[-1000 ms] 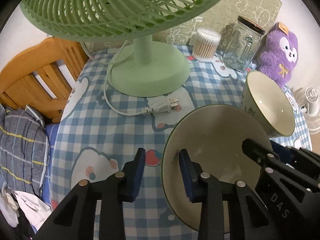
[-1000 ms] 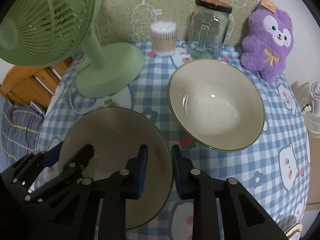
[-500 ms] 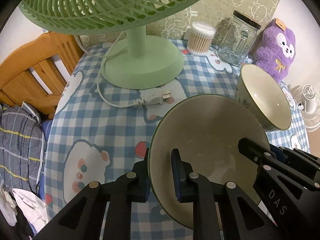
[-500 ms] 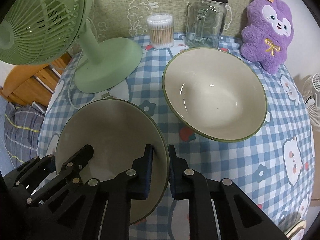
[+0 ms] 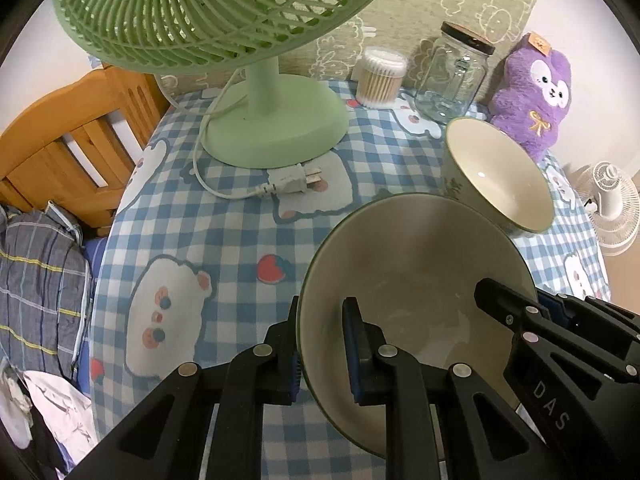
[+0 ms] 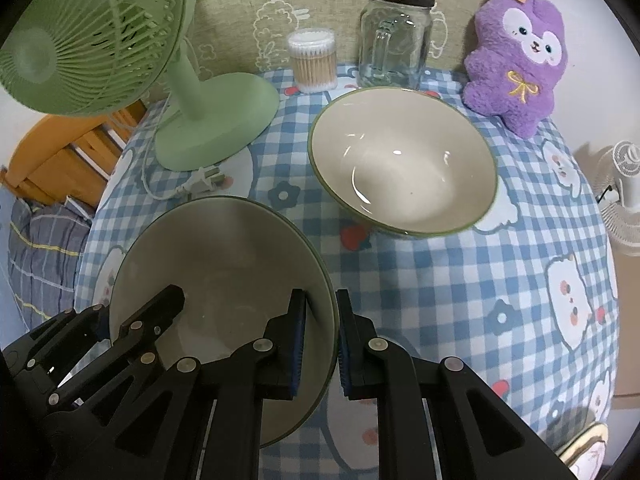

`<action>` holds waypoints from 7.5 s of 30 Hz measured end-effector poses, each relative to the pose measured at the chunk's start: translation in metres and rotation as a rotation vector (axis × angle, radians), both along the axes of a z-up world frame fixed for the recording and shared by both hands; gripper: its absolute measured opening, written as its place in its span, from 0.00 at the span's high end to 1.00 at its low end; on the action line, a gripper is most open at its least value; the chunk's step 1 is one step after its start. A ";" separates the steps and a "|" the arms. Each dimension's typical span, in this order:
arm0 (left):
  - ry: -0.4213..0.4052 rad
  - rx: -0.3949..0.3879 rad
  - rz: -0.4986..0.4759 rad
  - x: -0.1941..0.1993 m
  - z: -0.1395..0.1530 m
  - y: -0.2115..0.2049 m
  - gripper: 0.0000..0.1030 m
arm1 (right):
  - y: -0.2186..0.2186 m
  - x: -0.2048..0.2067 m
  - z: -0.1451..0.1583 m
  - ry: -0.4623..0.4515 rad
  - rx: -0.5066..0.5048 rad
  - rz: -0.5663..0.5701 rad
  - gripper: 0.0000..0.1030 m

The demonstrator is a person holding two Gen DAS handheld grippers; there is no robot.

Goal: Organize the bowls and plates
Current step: 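Lift the bowl off the tablecloth with both grippers, then carry the bowl toward the plate stack with both grippers, then lower the bowl near the plate stack and open both grippers, then move both grippers to the last bowl beside the glass jar, then grasp the rim of the last bowl with both grippers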

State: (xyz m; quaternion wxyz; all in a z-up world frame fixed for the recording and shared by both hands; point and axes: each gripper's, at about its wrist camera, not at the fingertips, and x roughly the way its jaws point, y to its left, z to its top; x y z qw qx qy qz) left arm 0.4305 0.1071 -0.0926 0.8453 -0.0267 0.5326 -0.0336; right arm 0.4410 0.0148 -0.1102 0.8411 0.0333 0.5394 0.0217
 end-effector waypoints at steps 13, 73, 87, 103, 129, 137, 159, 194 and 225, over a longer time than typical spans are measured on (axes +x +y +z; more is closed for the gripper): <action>-0.034 -0.016 0.033 -0.043 0.041 -0.015 0.85 | -0.014 -0.048 0.038 -0.021 0.011 0.007 0.83; -0.018 0.016 0.140 -0.218 0.076 -0.105 0.85 | -0.097 -0.217 0.085 -0.021 0.039 0.159 0.84; 0.054 0.021 0.145 -0.231 0.037 -0.107 0.85 | -0.091 -0.221 0.042 0.088 -0.003 0.186 0.84; 0.085 0.028 0.111 -0.224 0.014 -0.110 0.84 | -0.090 -0.212 0.021 0.128 -0.035 0.164 0.84; 0.070 0.021 0.117 -0.218 0.013 -0.111 0.61 | -0.095 -0.212 0.013 0.136 -0.048 0.104 0.83; 0.061 0.022 0.099 -0.218 0.023 -0.112 0.49 | -0.106 -0.216 0.030 0.100 0.014 0.074 0.83; -0.100 0.058 0.060 -0.205 0.102 -0.126 0.31 | -0.108 -0.214 0.105 -0.094 0.076 0.130 0.51; -0.294 0.103 0.066 -0.097 0.168 -0.118 0.16 | -0.113 -0.118 0.179 -0.353 0.024 0.037 0.12; -0.266 0.046 0.020 0.046 0.101 -0.098 0.15 | -0.103 0.022 0.114 -0.333 0.017 0.024 0.12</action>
